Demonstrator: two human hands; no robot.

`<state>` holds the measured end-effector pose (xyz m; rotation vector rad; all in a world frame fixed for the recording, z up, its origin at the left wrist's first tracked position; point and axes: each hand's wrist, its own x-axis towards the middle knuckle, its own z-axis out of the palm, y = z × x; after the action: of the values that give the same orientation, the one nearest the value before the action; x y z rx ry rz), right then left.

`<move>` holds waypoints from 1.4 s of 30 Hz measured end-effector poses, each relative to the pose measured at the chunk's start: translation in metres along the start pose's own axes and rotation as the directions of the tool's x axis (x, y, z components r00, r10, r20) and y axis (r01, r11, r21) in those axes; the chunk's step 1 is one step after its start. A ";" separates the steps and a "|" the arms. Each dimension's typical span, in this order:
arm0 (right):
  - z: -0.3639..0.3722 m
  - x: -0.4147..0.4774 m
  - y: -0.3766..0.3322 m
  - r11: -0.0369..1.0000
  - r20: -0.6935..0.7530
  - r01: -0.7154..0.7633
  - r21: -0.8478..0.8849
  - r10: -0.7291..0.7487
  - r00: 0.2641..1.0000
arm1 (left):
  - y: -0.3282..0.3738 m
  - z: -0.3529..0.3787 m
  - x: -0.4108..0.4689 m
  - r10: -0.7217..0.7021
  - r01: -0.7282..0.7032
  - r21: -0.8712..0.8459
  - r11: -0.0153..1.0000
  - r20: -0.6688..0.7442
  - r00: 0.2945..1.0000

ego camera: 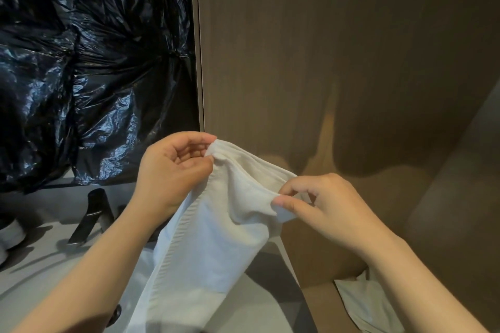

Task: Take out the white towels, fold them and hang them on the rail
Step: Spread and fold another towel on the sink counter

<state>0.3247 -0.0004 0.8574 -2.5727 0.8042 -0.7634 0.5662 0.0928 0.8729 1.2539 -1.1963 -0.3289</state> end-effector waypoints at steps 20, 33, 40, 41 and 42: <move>0.030 0.018 -0.025 0.984 -0.156 -0.071 0.163 0.097 0.983 | 0.000 0.016 -0.019 -0.001 0.005 -0.042 0.999 0.093 0.996; 0.001 0.000 -0.025 0.991 -0.344 0.016 0.132 0.030 0.939 | 0.002 0.014 -0.020 0.035 -0.037 0.056 0.998 0.027 0.999; -0.005 -0.023 -0.008 0.985 -0.038 -0.112 0.129 0.118 0.992 | -0.001 0.018 -0.016 0.045 -0.045 0.071 0.996 0.006 0.999; -0.004 -0.024 -0.008 0.985 -0.001 -0.119 0.125 0.120 0.993 | -0.002 0.019 -0.017 0.045 -0.044 0.072 0.996 -0.002 0.999; -0.002 -0.025 -0.008 0.985 0.040 -0.127 0.115 0.123 0.992 | -0.002 0.020 -0.017 0.047 -0.046 0.076 0.996 -0.010 0.999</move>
<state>0.3097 0.0211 0.8526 -2.3995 0.8747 -0.7074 0.5435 0.0936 0.8595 1.2890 -1.2358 -0.2436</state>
